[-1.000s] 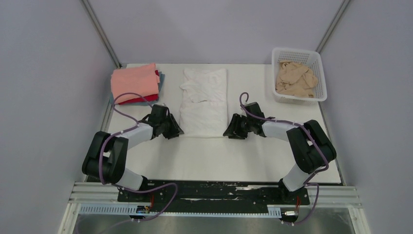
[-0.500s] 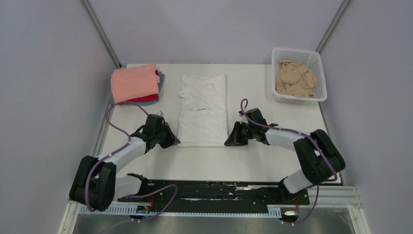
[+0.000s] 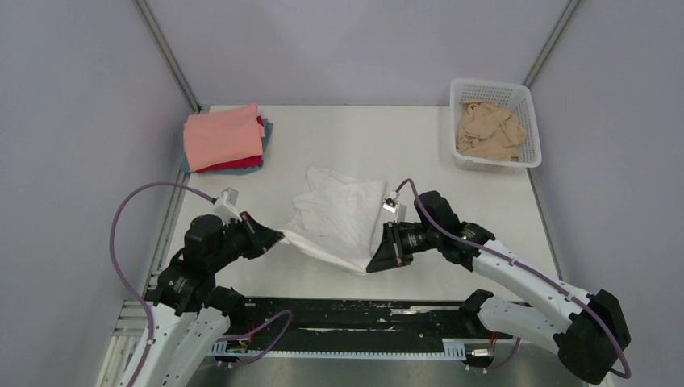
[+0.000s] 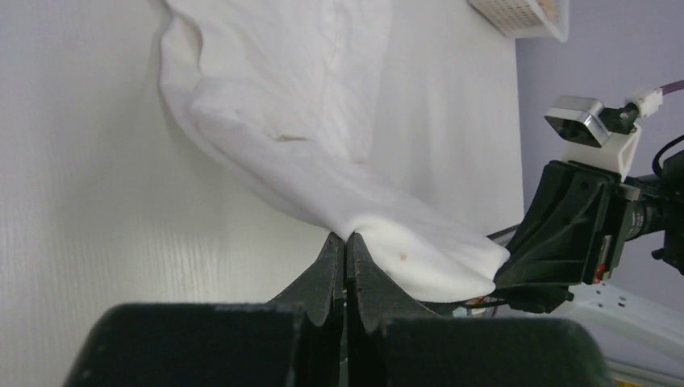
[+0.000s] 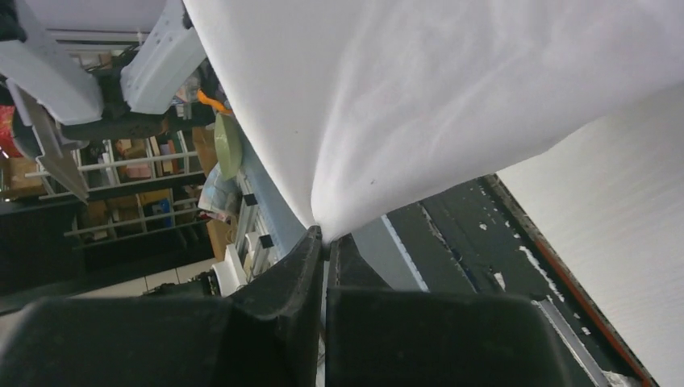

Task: Fold and stack the t-shirts
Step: Fold the long partially folded tshirt into a neat square

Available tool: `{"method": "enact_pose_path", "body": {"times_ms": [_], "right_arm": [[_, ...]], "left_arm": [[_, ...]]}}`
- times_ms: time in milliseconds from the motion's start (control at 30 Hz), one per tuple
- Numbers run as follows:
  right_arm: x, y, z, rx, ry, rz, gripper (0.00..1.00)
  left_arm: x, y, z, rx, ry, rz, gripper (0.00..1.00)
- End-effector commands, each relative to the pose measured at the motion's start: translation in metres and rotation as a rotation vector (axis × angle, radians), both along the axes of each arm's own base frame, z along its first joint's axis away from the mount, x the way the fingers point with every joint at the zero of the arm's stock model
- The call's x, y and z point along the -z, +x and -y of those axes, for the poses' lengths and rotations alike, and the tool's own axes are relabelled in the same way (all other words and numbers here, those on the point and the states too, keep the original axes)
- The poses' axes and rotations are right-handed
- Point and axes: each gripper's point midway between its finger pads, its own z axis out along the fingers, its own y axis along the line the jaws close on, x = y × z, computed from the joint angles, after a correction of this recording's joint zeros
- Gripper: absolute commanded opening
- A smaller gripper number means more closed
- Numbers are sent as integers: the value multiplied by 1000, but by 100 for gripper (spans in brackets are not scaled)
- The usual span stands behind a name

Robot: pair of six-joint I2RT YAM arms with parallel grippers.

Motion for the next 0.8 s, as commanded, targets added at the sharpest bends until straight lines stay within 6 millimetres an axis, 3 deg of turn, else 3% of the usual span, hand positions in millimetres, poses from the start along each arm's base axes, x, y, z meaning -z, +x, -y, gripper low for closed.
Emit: {"method": "enact_pose_path", "body": {"times_ms": [0,133,333,567,767], "right_arm": [[-51,-18,3,-44,116,25,4],[-56,-10,5,3,117,78,5],[-52,29,11,88,94,88,3],[-47,88,17,179,54,116,1],[-49,111,5,158,97,92,0]], "left_arm": [[-34,-12,-8,-3,17,50,0],[-50,4,-5,-16,10,106,0],[-46,47,2,-64,28,95,0],[-36,90,-10,-202,112,59,0],[-39,109,-28,-319,165,60,0]]}}
